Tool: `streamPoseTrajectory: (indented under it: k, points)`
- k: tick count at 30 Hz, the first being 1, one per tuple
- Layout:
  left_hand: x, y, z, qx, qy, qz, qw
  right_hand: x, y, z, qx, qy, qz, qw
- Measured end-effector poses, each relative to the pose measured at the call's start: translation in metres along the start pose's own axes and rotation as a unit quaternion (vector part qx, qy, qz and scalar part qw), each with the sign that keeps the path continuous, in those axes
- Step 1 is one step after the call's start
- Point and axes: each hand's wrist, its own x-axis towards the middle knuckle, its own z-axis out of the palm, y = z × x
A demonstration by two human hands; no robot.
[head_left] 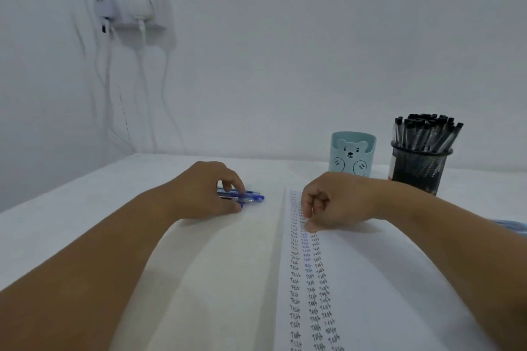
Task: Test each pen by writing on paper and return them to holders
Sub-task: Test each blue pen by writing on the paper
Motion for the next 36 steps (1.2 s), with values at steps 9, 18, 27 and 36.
streamPoseTrajectory:
  k: [9,18,27,36]
  points:
    - [0.002,0.000,0.013,-0.029,0.056,-0.008,0.998,0.007,0.014,0.031,0.027,0.174,-0.059,0.983]
    - [-0.004,0.040,-0.007,-0.265,0.333,0.062,0.903,-0.002,0.007,0.031,0.021,0.318,-0.122,0.940]
    - [-0.004,0.081,0.009,-0.564,0.223,0.022,0.794,0.000,-0.021,0.037,0.061,0.377,-0.166,0.909]
    - [-0.003,0.061,0.032,-0.270,0.047,0.005,0.962,-0.004,-0.026,0.030,0.411,0.263,-0.060,0.871]
